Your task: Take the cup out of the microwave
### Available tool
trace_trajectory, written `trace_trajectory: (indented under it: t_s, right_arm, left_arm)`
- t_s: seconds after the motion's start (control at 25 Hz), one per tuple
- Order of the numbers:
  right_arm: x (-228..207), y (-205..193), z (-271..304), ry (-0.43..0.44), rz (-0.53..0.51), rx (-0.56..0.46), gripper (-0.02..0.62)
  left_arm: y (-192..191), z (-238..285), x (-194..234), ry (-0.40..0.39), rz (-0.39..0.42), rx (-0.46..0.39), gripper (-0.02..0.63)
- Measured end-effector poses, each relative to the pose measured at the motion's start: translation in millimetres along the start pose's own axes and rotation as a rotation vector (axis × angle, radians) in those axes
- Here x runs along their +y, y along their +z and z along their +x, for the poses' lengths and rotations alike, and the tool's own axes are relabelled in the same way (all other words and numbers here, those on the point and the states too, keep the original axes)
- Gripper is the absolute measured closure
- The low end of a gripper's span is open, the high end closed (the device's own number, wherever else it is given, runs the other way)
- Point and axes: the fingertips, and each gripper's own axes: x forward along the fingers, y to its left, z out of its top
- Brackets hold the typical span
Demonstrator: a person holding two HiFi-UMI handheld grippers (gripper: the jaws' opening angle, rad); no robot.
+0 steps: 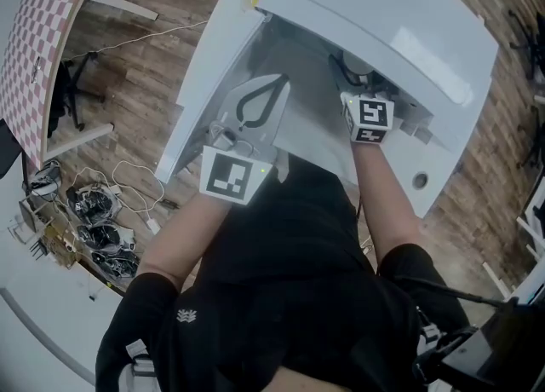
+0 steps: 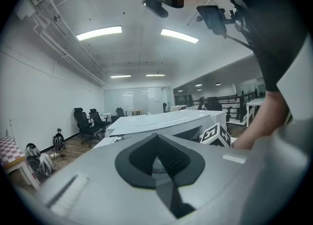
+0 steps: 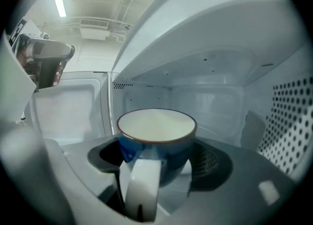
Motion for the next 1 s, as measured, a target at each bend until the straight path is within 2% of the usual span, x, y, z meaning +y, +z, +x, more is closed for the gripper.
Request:
trace_trajectory:
  t_s: [0.48,1.0]
  right_arm:
    - [21,6,-71,0.0,0.034,-0.006,0.201]
    - [34,48,-131,-0.021,0.053,-0.009,0.201]
  left_arm:
    - [20,-30,-23,-0.027,-0.007,-0.052,0.6]
    - [56,-58,-15,-0.012,-0.001,-0.097,0.6]
